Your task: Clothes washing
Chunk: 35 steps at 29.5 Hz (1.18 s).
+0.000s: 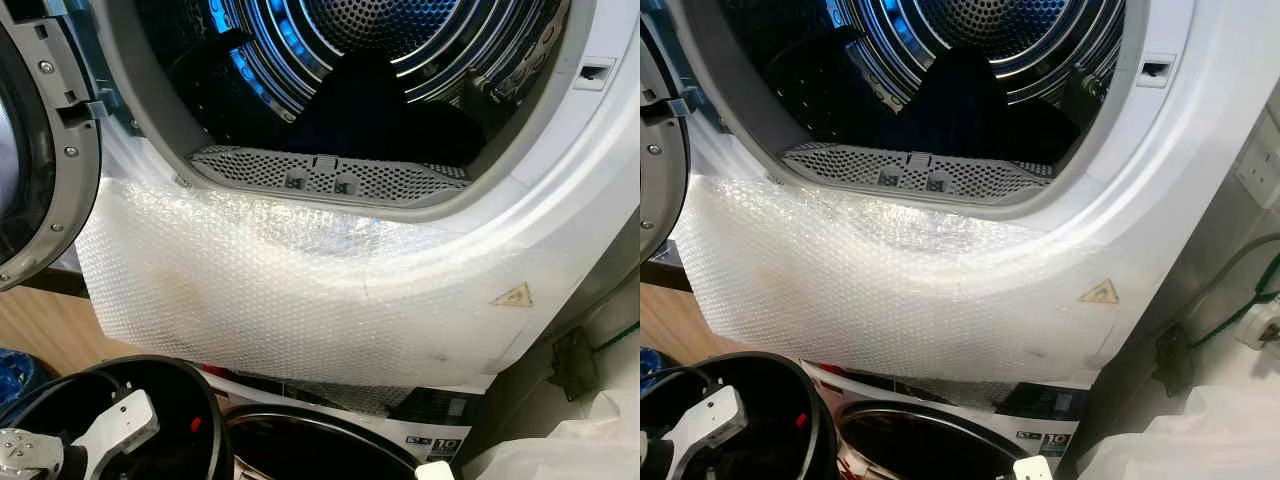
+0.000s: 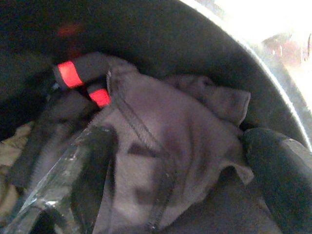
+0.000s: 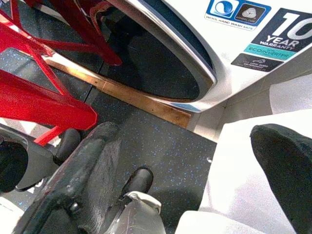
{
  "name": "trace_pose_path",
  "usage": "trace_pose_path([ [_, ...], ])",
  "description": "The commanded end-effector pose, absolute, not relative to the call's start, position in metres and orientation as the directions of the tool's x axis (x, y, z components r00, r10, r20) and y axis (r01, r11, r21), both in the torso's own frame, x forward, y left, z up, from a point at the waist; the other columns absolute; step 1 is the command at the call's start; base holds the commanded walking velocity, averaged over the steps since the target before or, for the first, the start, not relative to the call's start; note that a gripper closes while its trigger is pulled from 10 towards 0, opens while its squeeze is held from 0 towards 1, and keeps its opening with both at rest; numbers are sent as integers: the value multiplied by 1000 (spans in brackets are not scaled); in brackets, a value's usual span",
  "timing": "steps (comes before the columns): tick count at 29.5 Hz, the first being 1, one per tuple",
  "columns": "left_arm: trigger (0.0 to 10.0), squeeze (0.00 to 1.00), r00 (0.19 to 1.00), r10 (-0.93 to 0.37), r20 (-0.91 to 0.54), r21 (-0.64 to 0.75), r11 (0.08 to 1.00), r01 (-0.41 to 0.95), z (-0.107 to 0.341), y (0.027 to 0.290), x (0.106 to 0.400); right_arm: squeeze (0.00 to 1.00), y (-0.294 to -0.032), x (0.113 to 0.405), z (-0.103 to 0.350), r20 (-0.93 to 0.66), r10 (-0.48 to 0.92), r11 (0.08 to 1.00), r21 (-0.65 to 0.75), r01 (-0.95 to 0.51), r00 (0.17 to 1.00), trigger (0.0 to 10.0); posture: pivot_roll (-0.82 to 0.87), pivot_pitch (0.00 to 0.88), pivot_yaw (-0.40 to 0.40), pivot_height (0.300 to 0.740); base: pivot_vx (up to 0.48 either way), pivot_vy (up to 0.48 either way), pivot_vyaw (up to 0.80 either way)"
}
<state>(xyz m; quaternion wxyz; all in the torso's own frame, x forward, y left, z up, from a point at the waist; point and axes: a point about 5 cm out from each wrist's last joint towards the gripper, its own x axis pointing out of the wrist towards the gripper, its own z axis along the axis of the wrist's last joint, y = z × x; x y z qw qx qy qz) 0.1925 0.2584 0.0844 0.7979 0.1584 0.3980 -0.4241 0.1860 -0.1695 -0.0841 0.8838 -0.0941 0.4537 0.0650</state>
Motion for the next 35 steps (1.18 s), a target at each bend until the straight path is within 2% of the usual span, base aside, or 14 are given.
trace_pose_path([
  [1,10000,1000,318,-504,-803,-51,589,806,78,261,193,0,-169,184,-85,-819,28,975,-104,-197,573,10000,216,0,10,740,0,0,0],
  [3,10000,1000,328,-491,-807,-32,591,806,76,260,196,0,-169,184,-85,-818,28,975,-103,-195,574,10000,216,0,10,740,0,0,0],
  [4,10000,0,344,-479,-807,-16,601,799,74,260,198,0,-169,184,-85,-818,27,976,-103,-193,574,10000,216,0,10,740,0,0,0],
  [6,10000,0,375,-455,-808,30,603,797,70,257,202,0,-169,185,-85,-817,27,976,-103,-192,576,10000,216,0,10,740,0,0,0],
  [12,10000,0,432,-448,-783,52,645,762,53,245,212,0,-171,186,-84,-816,26,974,-109,-197,578,10000,205,0,-4,740,0,0,0],
  [14,10000,0,444,-488,-752,13,662,749,47,233,217,0,-173,186,-84,-815,22,974,-113,-196,579,10000,194,0,-11,740,0,0,0],
  [22,10000,0,396,-499,-770,-47,664,746,24,219,218,0,-183,183,-84,-820,9,971,-130,-200,573,10000,181,0,-26,740,0,0,0],
  [26,10000,0,342,-380,-859,-25,700,713,10,228,212,0,-185,184,-84,-821,4,971,-133,-198,571,10000,174,0,-22,740,0,0,0],
  [32,10000,0,353,-352,-867,-32,746,665,4,227,213,0,-181,183,-85,-823,11,972,-124,-200,569,10000,176,0,-17,740,0,0,0],
  [33,3137,0,366,-337,-867,-27,766,642,4,228,214,0,-179,182,-85,-824,16,972,-119,-201,566,10000,183,0,-17,740,0,0,0],
  [34,0,0,370,-321,-871,-19,777,630,3,229,215,0,-178,183,-85,-825,21,972,-115,-203,565,10000,186,0,-17,740,0,0,0],
  [35,0,0,368,-318,-874,-14,773,635,3,230,215,0,-177,182,-85,-825,23,972,-113,-205,564,10000,186,0,-17,740,0,0,0],
])
